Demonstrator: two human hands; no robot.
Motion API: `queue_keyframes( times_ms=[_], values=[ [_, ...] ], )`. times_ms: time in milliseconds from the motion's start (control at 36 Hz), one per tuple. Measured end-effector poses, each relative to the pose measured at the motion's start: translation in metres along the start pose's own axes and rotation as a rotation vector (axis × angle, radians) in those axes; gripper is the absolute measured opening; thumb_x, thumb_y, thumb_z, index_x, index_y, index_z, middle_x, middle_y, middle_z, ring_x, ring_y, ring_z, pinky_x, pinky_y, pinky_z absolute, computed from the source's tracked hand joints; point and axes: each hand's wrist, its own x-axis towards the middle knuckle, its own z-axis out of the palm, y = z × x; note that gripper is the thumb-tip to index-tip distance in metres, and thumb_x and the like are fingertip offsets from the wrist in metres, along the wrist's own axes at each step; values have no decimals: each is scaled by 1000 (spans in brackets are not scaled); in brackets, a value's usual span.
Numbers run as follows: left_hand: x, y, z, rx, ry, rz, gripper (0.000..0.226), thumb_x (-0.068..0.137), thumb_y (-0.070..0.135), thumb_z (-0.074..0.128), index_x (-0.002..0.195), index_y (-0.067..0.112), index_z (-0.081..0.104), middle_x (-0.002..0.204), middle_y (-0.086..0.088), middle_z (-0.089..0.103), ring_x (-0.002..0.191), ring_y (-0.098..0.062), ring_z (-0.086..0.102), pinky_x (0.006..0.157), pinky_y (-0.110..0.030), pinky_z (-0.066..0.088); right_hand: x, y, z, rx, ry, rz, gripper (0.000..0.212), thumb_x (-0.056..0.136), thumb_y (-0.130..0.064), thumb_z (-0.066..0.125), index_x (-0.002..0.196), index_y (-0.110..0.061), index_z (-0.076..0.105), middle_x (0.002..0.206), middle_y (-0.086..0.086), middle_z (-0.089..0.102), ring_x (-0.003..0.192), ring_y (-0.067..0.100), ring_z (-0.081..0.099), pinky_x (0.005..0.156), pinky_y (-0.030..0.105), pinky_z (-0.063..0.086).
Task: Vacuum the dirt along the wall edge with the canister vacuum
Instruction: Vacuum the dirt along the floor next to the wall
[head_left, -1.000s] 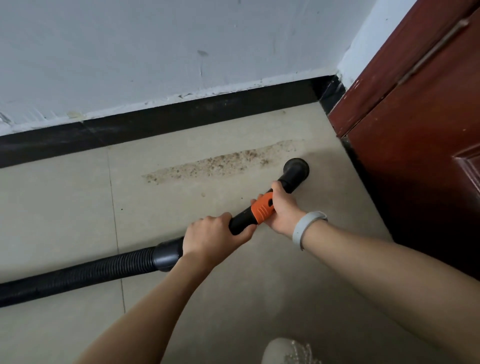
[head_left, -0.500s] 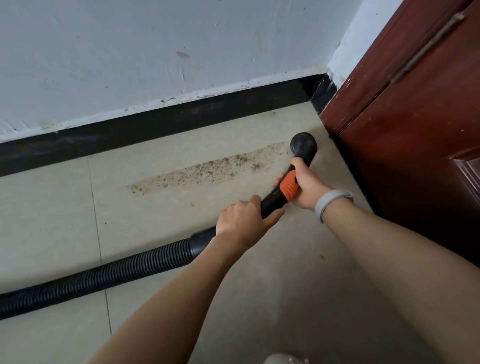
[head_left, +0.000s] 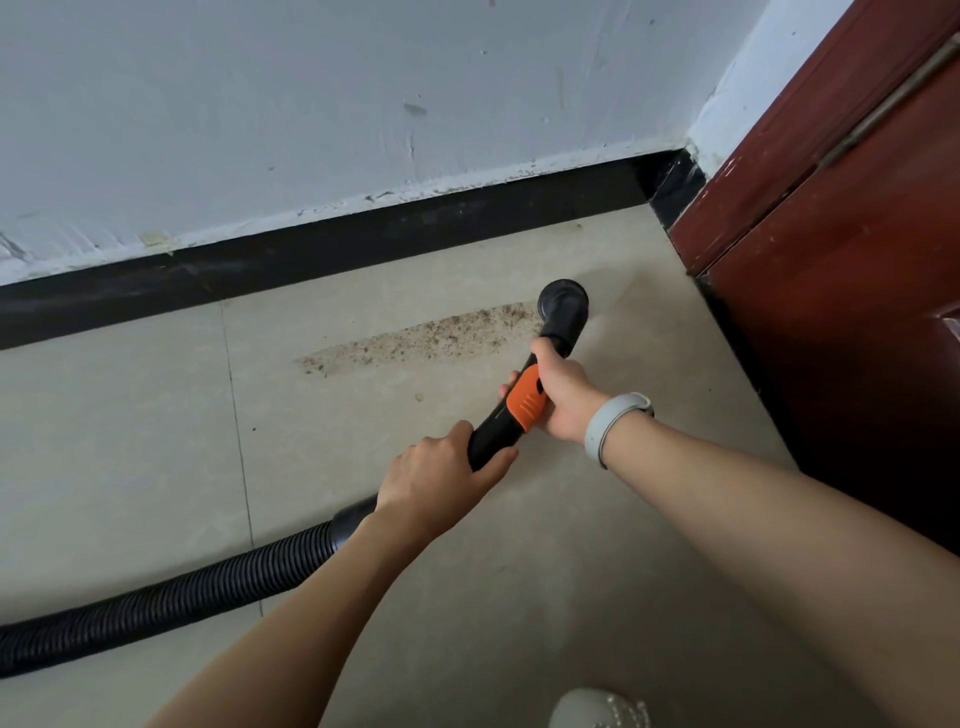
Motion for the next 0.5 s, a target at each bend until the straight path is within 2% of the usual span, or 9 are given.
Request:
queue_keyframes(
  times_ms=[83, 167, 361, 500],
  values=[
    [-7, -12, -5, -11, 15, -26, 44, 85, 72, 39, 85, 27, 42, 65, 7, 50, 56, -11, 49, 47, -27, 31, -6, 5, 13, -10, -14, 8, 23, 94, -27, 57, 93, -7, 46, 74, 12, 56, 61, 24, 59, 52, 32, 55],
    [-12, -22, -10, -30, 31, -54, 46, 84, 72, 38, 84, 27, 43, 64, 5, 52, 57, -13, 53, 47, -27, 33, -12, 7, 30, -43, -36, 14, 22, 95, -27, 56, 93, -7, 46, 78, 12, 56, 64, 24, 59, 48, 30, 54],
    [-38, -57, -16, -57, 52, -144, 44, 84, 72, 39, 83, 28, 43, 64, 5, 53, 57, -12, 55, 49, -27, 37, -23, 31, 71, -132, -92, 62, 23, 96, -28, 55, 92, -7, 46, 76, 10, 56, 61, 24, 59, 61, 35, 56],
    [-60, -81, -20, -107, 88, -183, 42, 81, 72, 37, 75, 30, 38, 62, 6, 53, 54, -9, 53, 46, -25, 34, -33, 50, 97, -170, -112, 73, 22, 97, -27, 53, 89, -8, 45, 76, 10, 55, 62, 24, 58, 59, 35, 55]
  ],
)
